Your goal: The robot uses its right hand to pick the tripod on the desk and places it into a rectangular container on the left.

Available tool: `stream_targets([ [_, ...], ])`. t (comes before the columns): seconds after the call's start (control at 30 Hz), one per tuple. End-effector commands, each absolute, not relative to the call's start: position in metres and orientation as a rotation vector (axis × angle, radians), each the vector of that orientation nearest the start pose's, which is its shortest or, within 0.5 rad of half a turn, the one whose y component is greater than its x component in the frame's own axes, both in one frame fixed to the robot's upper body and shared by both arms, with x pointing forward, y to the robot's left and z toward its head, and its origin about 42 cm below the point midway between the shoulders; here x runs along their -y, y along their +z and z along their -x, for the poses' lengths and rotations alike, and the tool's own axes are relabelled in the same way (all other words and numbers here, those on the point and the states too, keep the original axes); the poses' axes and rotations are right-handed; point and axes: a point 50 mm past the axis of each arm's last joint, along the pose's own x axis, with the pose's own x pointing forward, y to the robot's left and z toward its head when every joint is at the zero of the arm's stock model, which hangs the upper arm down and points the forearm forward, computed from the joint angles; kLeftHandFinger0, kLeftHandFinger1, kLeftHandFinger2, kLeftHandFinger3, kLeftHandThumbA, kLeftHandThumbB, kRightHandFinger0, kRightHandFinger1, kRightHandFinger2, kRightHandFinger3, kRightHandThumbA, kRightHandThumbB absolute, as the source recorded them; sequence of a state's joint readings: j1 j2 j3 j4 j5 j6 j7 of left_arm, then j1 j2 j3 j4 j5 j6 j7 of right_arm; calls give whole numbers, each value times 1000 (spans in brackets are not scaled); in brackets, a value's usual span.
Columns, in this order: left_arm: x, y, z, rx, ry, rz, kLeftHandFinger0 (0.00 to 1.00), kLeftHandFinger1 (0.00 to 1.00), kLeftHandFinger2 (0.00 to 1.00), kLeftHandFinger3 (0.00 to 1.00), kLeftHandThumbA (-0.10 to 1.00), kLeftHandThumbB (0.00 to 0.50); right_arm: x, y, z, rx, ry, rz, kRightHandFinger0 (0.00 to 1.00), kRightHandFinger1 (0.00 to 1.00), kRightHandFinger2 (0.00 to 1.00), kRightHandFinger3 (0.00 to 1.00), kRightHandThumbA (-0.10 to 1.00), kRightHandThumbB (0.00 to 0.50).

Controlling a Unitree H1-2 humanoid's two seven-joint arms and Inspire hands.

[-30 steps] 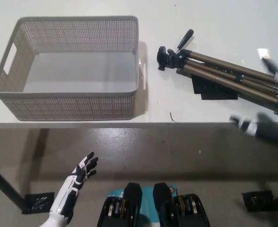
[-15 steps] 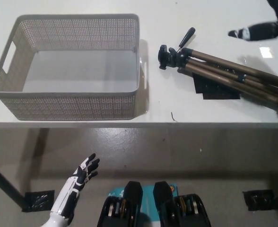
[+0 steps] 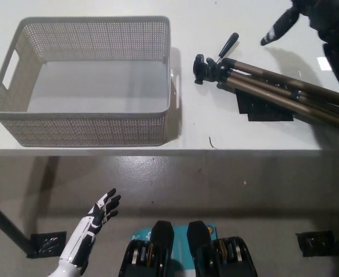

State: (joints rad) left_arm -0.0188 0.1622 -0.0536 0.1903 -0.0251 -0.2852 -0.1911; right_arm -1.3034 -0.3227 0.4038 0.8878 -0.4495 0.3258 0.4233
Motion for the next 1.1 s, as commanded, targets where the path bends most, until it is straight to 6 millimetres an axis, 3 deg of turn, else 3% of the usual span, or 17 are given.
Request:
stream_targets([
  [0.0, -251, 76, -283, 126, -260, -155, 1000, 1000, 1000, 1000, 1000, 423, 173, 444, -586, -85, 373, 1046, 1000, 1000, 1000, 1000, 1000, 398],
  [0.07, -253, 76, -280, 122, -261, -163, 1000, 1000, 1000, 1000, 1000, 410, 167, 443, -587, -85, 426, 1067, 1000, 1000, 1000, 1000, 1000, 385],
  [0.17, -253, 76, -280, 119, -263, -159, 1000, 1000, 1000, 1000, 1000, 401, 163, 446, -589, -112, 461, 1054, 1000, 1000, 1000, 1000, 1000, 417],
  [0.27, -252, 75, -280, 121, -261, -157, 1000, 1000, 1000, 1000, 1000, 354, 157, 453, -589, -132, 458, 1076, 1000, 1000, 1000, 1000, 1000, 447],
  [0.4, -252, 75, -278, 116, -258, -162, 1000, 1000, 1000, 1000, 1000, 351, 149, 451, -592, -160, 468, 1095, 1000, 1000, 1000, 1000, 1000, 406],
  [0.53, -251, 73, -273, 115, -251, -149, 1000, 1000, 1000, 1000, 1000, 330, 151, 426, -597, -250, 467, 1120, 1000, 1000, 1000, 1000, 1000, 412],
  [0.57, -251, 73, -273, 117, -250, -148, 1000, 1000, 1000, 1000, 1000, 328, 152, 422, -598, -264, 452, 1125, 1000, 1000, 1000, 1000, 1000, 333],
  [0.6, -252, 73, -274, 114, -252, -152, 1000, 1000, 1000, 1000, 1000, 338, 154, 414, -599, -294, 452, 1181, 1000, 1000, 1000, 1000, 1000, 377],
  [0.73, -252, 74, -273, 110, -255, -153, 1000, 1000, 1000, 1000, 1000, 334, 162, 389, -601, -367, 372, 1327, 1000, 1000, 1000, 1000, 1000, 402],
  [0.8, -251, 71, -270, 104, -260, -146, 1000, 1000, 1000, 1000, 1000, 336, 170, 371, -601, -412, 399, 1314, 1000, 1000, 1000, 1000, 1000, 358],
  [0.87, -251, 70, -269, 106, -259, -140, 1000, 1000, 1000, 1000, 1000, 331, 175, 361, -600, -431, 431, 1321, 1000, 1000, 1000, 1000, 1000, 350],
  [0.9, -251, 70, -269, 107, -257, -136, 1000, 1000, 1000, 1000, 1000, 325, 177, 357, -600, -442, 416, 1317, 1000, 1000, 1000, 1000, 1000, 368],
  [0.93, -251, 70, -269, 107, -254, -144, 1000, 1000, 1000, 1000, 1000, 327, 179, 352, -600, -456, 337, 1386, 1000, 1000, 1000, 1000, 1000, 481],
  [1.07, -251, 69, -267, 113, -255, -141, 1000, 1000, 1000, 1000, 1000, 328, 184, 333, -598, -437, 227, 1561, 1000, 1000, 1000, 1000, 1000, 489],
])
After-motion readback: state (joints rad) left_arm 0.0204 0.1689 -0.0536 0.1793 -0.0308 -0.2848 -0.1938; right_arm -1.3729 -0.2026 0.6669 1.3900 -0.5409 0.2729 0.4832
